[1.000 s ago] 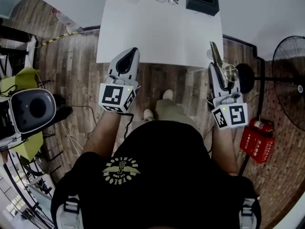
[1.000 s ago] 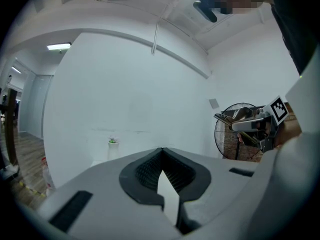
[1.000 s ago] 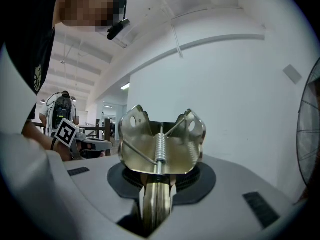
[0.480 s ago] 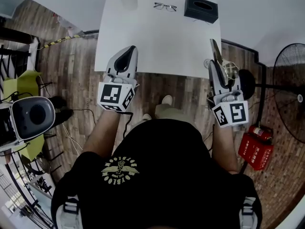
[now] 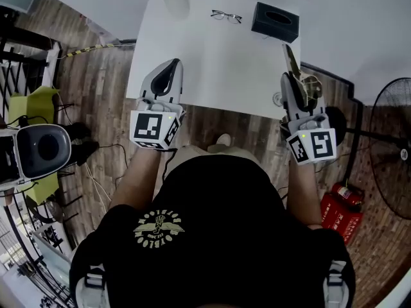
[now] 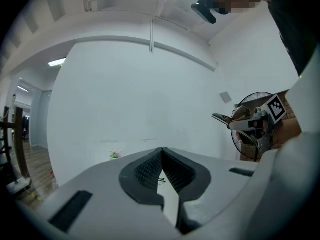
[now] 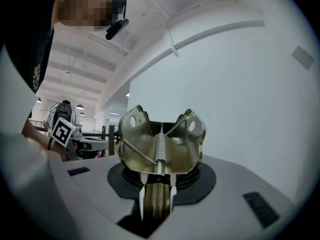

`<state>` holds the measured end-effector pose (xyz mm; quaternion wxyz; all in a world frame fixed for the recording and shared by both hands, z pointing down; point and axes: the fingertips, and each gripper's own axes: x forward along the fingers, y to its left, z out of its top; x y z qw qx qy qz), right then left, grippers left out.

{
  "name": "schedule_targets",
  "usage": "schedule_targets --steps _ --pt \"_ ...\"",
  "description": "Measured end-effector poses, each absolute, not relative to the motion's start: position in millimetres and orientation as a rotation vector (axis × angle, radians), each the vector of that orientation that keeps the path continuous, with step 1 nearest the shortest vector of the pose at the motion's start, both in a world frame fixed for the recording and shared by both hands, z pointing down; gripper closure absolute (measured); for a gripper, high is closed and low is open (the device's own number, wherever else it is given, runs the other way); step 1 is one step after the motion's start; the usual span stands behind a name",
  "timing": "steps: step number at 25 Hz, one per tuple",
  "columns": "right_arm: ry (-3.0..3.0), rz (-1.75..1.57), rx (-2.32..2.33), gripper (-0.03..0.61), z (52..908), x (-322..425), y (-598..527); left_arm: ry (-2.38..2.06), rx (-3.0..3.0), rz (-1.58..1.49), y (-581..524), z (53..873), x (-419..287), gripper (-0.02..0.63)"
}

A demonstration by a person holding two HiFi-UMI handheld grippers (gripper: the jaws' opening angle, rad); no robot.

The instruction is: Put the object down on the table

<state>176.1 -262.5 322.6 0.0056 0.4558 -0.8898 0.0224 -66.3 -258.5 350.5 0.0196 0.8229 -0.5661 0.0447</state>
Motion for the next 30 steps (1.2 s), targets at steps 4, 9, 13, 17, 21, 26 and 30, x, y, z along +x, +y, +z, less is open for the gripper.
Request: schedule_targets --steps 4,9,13,17,21,26,30 --pt "-2.812 0.081 1.403 0.494 321.9 175.1 -273.5 -1.765 2.551 0.156 -260.7 350.2 -60.8 0.607" --pt "-2.821 0.096 1.385 0.494 324.2 169.9 -282.7 -1.773 2.536 0.161 -264.7 349.1 -67.1 0.607" --pt "-2.823 0.095 1.401 0.494 322.8 164.0 -288.2 -1.74 2.55 0.168 -272.9 352.5 -68.3 0.607" --pt "-2.809 0.093 1.419 0.494 323.4 159.2 -295.8 -1.698 2.604 0.145 -290.7 345.2 -61.7 0.607" --pt "-2.797 0.111 1.443 0.494 324.3 148.8 -312.2 -1.65 2.647 0.122 -319.7 339.8 -62.6 0.607" --pt "-2.782 0.132 1.464 0.494 328.6 136.1 -335.3 -1.63 2.653 0.113 -348.6 340.1 -76.7 0.607" --pt "-2.774 0.148 1.479 0.494 332.1 124.6 -352.3 -1.618 2.656 0.117 -367.0 341.7 -88.9 0.607"
